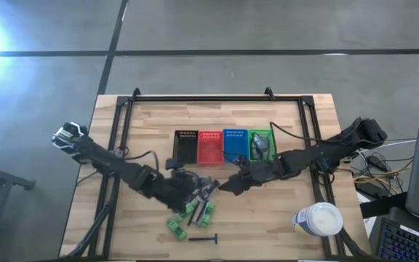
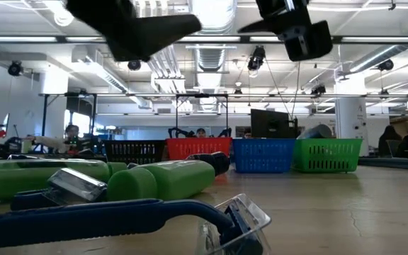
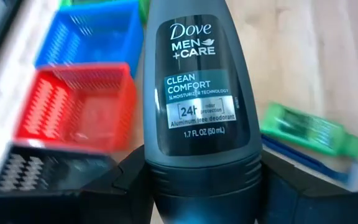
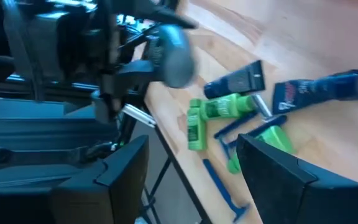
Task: Pick & Place Travel size toiletries
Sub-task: Put the black deodorant into the green basket, then put the blue shaving cream into the black basket
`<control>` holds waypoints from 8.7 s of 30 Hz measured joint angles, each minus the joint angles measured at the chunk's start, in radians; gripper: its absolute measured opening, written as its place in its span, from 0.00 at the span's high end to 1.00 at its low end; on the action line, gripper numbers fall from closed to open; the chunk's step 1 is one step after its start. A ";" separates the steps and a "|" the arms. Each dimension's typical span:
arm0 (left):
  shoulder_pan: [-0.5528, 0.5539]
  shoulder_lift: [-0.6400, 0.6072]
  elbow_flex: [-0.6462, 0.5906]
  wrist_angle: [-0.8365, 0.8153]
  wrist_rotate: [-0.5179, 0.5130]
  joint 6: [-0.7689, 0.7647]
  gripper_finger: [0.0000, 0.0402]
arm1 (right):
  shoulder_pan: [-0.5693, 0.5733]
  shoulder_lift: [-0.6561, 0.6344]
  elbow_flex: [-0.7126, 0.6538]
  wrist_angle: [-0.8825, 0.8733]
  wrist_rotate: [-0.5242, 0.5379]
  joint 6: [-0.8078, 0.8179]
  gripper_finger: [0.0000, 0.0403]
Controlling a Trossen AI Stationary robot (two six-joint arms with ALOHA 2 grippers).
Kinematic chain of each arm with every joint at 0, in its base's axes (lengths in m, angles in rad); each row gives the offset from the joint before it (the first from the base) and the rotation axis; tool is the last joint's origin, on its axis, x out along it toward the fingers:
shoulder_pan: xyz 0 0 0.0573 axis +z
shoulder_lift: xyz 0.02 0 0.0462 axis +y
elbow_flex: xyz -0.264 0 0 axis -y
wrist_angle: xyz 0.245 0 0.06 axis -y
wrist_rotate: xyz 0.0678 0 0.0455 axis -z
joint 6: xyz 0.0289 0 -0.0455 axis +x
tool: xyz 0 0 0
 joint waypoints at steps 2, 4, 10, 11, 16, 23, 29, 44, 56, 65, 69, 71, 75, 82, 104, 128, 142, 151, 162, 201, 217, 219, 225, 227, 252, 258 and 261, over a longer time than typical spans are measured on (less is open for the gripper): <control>0.027 0.019 0.030 0.010 0.000 0.068 0.49 | -0.001 0.002 0.016 -0.001 -0.001 -0.011 0.41; 0.047 0.037 0.058 0.024 0.000 0.128 0.49 | -0.001 0.002 0.024 -0.005 0.000 -0.019 0.42; 0.058 0.055 0.110 0.098 0.007 0.242 0.49 | -0.003 0.001 0.024 -0.008 0.049 -0.020 0.38; 0.058 0.055 0.111 0.107 0.015 0.254 0.49 | -0.002 0.000 0.024 -0.006 0.057 -0.020 0.37; 0.060 0.056 0.113 0.124 0.024 0.263 0.49 | -0.002 0.000 0.024 0.006 0.070 -0.027 0.33; 0.065 0.069 0.112 0.189 0.046 0.285 0.49 | -0.012 0.007 0.024 0.038 0.082 -0.054 0.27; 0.065 0.086 0.113 0.184 0.048 0.283 0.49 | -0.019 0.009 0.024 0.042 0.080 -0.057 0.25; 0.076 0.086 0.114 0.199 0.036 0.282 0.49 | -0.019 0.009 0.024 0.042 0.056 -0.029 0.38; 0.097 0.086 0.114 0.216 0.036 0.286 0.49 | -0.026 0.009 0.023 0.045 0.054 0.006 0.55; 0.097 0.085 0.113 0.233 0.032 0.280 0.36 | -0.030 0.009 0.018 -0.006 0.076 0.003 0.71; 0.090 0.083 0.113 0.221 0.031 0.276 0.25 | -0.032 0.012 0.016 -0.108 0.094 0.007 0.71; 0.086 0.083 0.113 0.192 0.032 0.259 0.21 | -0.030 0.006 0.017 -0.155 0.119 0.014 0.71; 0.076 0.073 0.113 0.033 0.035 0.138 0.17 | -0.011 -0.038 0.016 -0.283 0.227 0.032 0.71; 0.056 0.042 0.094 -0.237 0.052 -0.120 0.19 | 0.024 -0.207 0.021 -0.767 0.465 0.221 0.71; 0.020 0.005 -0.019 -0.214 0.087 -0.248 0.24 | -0.364 -0.304 -0.170 -0.962 0.370 0.038 0.70; 0.020 0.005 -0.036 -0.202 0.069 -0.229 0.24 | -0.337 -0.166 -0.187 -0.814 0.296 -0.008 0.48; 0.020 0.004 -0.098 -0.148 0.354 -0.233 0.24 | -0.245 -0.196 -0.121 -0.856 0.283 -0.005 0.16; 0.020 0.015 -0.222 0.120 0.387 -0.445 0.24 | -0.123 -0.195 -0.087 -0.851 0.279 0.089 0.10; 0.020 0.068 -0.235 0.127 0.402 -0.471 0.24 | -0.008 -0.083 -0.094 -0.442 0.172 0.018 0.10; 0.016 0.088 -0.226 0.101 0.379 -0.447 0.79 | 0.031 0.011 0.019 -0.490 0.188 0.016 0.10; 0.052 -0.084 -0.217 0.259 0.150 -0.191 0.80 | -0.041 0.009 0.021 -0.097 0.055 -0.058 0.10; 0.078 -0.084 -0.217 0.246 0.142 -0.251 0.80 | -0.054 0.008 0.021 -0.105 0.059 -0.052 0.10; 0.194 -0.107 -0.217 0.222 0.148 -0.647 0.80 | -0.057 -0.012 0.021 -0.131 0.081 -0.050 0.10; 0.236 -0.131 -0.217 0.231 0.145 -0.693 0.80 | -0.056 -0.022 0.021 -0.139 0.085 -0.051 0.10; 0.640 -0.048 -0.249 0.097 0.341 -0.684 0.70 | -0.032 -0.098 0.021 -0.311 0.187 -0.017 0.10; 0.641 -0.035 -0.249 0.079 0.322 -0.709 0.70 | -0.032 -0.098 0.021 -0.317 0.187 -0.019 0.10; 0.641 -0.035 -0.249 0.078 0.301 -0.708 0.70 | -0.033 -0.098 0.021 -0.318 0.187 -0.026 0.10</control>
